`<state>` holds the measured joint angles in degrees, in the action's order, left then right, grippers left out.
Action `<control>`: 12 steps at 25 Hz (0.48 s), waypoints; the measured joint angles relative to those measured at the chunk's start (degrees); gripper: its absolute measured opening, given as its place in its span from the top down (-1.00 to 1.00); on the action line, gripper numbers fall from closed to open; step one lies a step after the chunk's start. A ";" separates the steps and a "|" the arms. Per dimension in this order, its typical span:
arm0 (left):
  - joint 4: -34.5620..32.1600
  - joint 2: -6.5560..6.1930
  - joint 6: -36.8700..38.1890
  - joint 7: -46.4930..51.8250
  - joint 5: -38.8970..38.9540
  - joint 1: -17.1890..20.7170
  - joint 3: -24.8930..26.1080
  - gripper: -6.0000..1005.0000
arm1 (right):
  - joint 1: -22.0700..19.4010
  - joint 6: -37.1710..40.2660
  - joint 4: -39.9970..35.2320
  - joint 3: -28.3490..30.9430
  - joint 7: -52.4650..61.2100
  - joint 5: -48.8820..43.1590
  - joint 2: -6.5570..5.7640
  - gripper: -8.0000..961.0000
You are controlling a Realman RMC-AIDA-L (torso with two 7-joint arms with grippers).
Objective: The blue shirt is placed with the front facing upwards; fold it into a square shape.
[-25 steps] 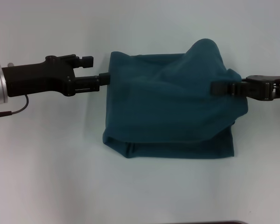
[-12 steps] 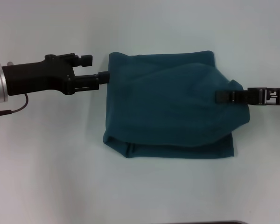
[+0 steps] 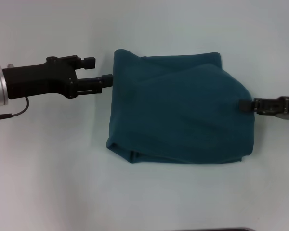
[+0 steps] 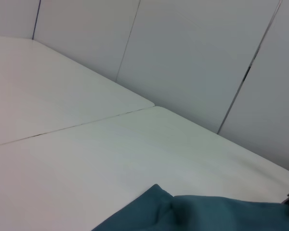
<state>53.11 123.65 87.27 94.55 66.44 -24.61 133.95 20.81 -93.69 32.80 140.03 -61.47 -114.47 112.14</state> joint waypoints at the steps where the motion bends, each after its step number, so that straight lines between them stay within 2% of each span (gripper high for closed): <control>1: 0.00 0.00 0.00 -0.04 0.00 0.00 -0.01 -0.58 | -0.53 0.19 0.18 0.36 0.69 -0.01 -0.14 0.24; 5: 0.15 0.00 -0.04 -0.15 -0.01 0.00 -0.01 -0.58 | -1.70 0.75 0.70 2.97 2.03 -0.04 -0.70 -0.05; 10: 0.33 0.01 -1.29 -0.22 -0.01 -0.27 -0.01 -0.58 | -0.38 4.39 0.85 4.00 3.46 -0.59 -0.94 -0.54; 12: 0.24 0.01 -2.22 -0.16 -0.01 -0.58 0.00 -0.58 | 1.08 6.69 0.85 3.81 5.26 -2.46 -0.97 -0.57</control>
<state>53.35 123.65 85.05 94.39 66.43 -25.19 133.95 21.89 -87.01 33.65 143.84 -56.21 -116.93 111.18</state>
